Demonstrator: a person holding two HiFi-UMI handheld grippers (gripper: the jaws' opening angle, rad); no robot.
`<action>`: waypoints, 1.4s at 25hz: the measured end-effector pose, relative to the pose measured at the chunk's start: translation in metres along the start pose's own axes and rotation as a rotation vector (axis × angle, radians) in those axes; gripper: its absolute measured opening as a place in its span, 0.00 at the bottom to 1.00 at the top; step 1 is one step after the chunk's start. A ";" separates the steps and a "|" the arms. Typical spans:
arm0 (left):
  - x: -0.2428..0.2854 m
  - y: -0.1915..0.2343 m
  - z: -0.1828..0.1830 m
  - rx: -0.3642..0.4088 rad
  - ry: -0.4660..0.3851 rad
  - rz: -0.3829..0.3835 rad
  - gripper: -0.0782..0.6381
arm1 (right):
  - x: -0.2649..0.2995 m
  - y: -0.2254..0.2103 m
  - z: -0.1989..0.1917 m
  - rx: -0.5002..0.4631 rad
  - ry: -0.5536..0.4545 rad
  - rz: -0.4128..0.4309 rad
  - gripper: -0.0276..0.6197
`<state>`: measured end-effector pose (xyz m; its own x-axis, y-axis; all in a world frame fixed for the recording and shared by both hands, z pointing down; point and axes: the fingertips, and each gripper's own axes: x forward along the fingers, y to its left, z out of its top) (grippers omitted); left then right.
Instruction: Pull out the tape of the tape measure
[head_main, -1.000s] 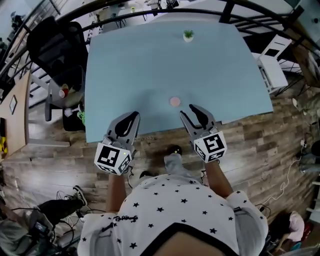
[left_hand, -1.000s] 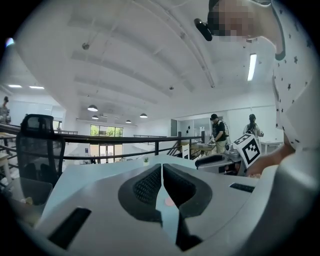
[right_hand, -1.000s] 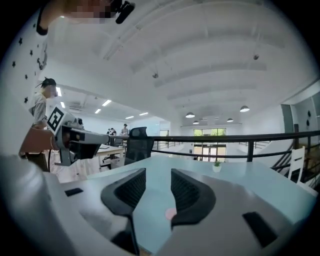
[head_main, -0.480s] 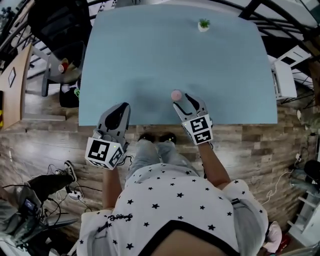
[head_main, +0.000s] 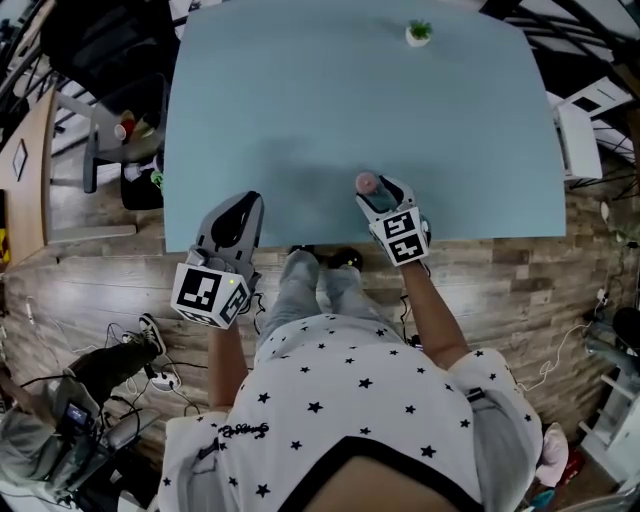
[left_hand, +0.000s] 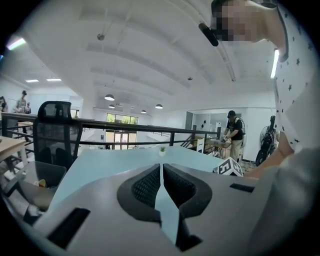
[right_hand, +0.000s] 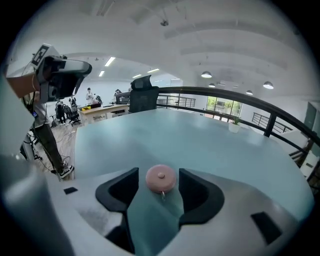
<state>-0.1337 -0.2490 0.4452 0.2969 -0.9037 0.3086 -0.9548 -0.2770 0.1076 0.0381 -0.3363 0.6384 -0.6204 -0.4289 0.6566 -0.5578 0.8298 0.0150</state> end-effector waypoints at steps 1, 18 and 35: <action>0.000 0.001 -0.001 -0.003 0.006 -0.003 0.16 | 0.002 0.000 -0.001 0.005 0.008 -0.003 0.43; 0.009 0.011 -0.009 0.002 0.052 -0.068 0.16 | 0.012 0.001 -0.010 -0.001 0.035 0.000 0.37; 0.034 -0.017 0.019 0.052 0.043 -0.203 0.16 | -0.060 0.006 0.109 -0.145 -0.298 -0.098 0.36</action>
<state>-0.1074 -0.2814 0.4361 0.4827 -0.8130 0.3256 -0.8742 -0.4695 0.1236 0.0121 -0.3447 0.5163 -0.7134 -0.5767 0.3981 -0.5520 0.8124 0.1877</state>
